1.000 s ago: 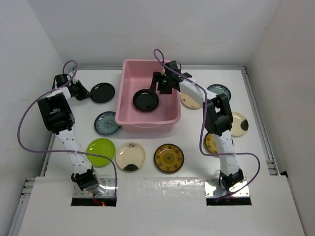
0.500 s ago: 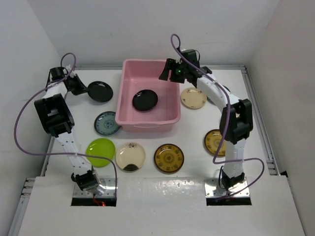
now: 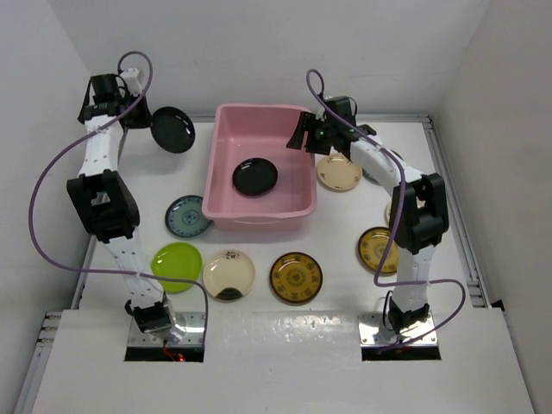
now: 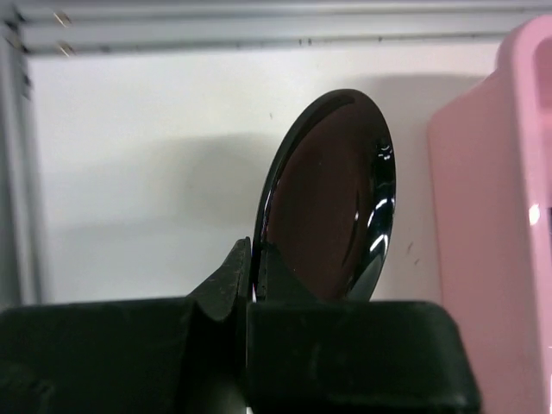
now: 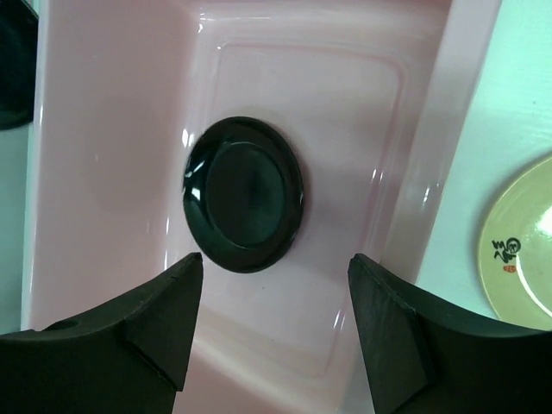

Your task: Place the plates into the plastic bin on the countertop

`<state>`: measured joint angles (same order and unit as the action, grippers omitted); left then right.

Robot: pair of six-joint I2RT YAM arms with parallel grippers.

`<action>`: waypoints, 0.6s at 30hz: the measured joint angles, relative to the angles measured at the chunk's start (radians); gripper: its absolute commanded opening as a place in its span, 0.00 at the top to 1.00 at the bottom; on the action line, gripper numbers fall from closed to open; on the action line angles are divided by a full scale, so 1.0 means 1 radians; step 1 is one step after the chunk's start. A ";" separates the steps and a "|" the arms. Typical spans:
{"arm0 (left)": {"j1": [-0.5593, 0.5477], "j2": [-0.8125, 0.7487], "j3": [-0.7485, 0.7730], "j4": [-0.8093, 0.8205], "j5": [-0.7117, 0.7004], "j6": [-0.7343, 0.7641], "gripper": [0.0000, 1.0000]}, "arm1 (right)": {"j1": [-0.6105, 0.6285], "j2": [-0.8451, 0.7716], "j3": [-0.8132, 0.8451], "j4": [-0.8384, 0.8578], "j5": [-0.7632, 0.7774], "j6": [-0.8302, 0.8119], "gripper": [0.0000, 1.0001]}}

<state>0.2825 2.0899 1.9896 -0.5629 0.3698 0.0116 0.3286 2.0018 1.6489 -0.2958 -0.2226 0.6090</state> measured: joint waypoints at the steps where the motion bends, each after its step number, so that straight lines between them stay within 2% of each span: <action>1: -0.006 -0.003 0.031 -0.013 -0.011 0.009 1.00 | 0.000 -0.001 -0.003 0.006 -0.003 0.002 0.32; 6: -0.019 -0.007 0.212 -0.089 -0.024 0.010 1.00 | -0.045 -0.037 -0.057 0.051 -0.055 0.061 0.32; 10: -0.066 -0.041 0.309 -0.105 0.004 -0.002 1.00 | -0.139 -0.122 -0.159 0.077 -0.037 0.090 0.32; 14: -0.234 -0.116 0.250 -0.113 0.063 -0.010 1.00 | -0.247 -0.173 -0.224 0.084 -0.012 0.112 0.32; 18: -0.419 -0.106 0.137 -0.135 0.099 -0.008 1.00 | -0.319 -0.196 -0.275 0.075 0.013 0.127 0.32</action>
<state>-0.1368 1.9839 2.1262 -0.6975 0.4690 0.0040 0.0093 1.8053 1.3739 -0.2207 -0.2096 0.7361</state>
